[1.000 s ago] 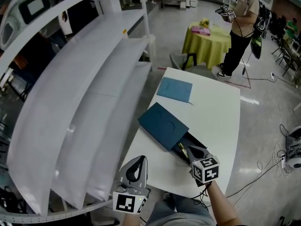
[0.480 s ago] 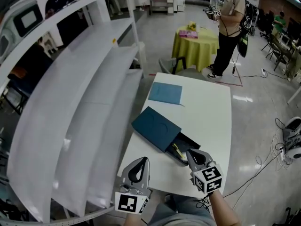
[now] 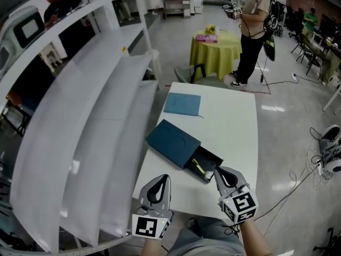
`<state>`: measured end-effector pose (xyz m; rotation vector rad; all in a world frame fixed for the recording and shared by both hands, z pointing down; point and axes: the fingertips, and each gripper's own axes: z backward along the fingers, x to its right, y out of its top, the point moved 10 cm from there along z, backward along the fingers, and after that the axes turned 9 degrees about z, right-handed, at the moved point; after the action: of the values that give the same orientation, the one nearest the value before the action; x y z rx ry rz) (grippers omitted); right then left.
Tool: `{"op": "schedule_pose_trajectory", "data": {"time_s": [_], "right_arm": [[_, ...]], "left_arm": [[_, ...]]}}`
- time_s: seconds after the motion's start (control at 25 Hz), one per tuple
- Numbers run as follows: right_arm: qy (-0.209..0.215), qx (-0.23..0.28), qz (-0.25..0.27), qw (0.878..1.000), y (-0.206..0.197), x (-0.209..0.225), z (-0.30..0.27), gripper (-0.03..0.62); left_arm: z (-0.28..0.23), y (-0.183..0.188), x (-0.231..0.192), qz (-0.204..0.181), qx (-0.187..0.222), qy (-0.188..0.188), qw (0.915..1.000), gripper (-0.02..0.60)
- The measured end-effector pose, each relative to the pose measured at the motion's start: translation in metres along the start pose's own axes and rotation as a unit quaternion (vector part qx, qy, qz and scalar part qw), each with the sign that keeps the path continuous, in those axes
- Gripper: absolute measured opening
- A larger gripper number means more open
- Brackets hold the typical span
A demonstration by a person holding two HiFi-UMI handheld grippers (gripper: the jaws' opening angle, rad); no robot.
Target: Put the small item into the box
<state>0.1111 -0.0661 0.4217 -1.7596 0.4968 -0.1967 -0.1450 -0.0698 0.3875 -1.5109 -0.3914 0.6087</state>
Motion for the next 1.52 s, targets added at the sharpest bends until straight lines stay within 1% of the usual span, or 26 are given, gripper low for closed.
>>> {"op": "schedule_pose_trajectory", "data": {"time_s": [0.44,0.8,1.0,1.16,1.52], "right_arm": [[-0.027,0.056,0.008,0.998,0.013,0.000,0.034,0.002],[-0.042,0.083,0.012,0.996,0.017,0.002,0.056,0.002],[-0.044,0.088,0.017,0.995,0.020,0.001,0.062,0.002],[-0.046,0.096,0.008,0.994,0.019,0.002,0.064,0.002],[-0.036,0.098,0.007,0.995,0.018,-0.002,0.065,0.002]], "left_arm": [[0.004,0.003,0.014,-0.009,0.001,-0.007,0.9999,0.014],[0.006,0.005,0.026,-0.011,0.008,-0.014,0.9998,0.014],[0.007,0.007,0.029,-0.011,0.009,-0.015,0.9998,0.014],[0.008,0.007,0.032,-0.013,0.009,-0.015,0.9998,0.014],[0.012,0.009,0.034,-0.016,0.012,-0.012,0.9997,0.014]]}}
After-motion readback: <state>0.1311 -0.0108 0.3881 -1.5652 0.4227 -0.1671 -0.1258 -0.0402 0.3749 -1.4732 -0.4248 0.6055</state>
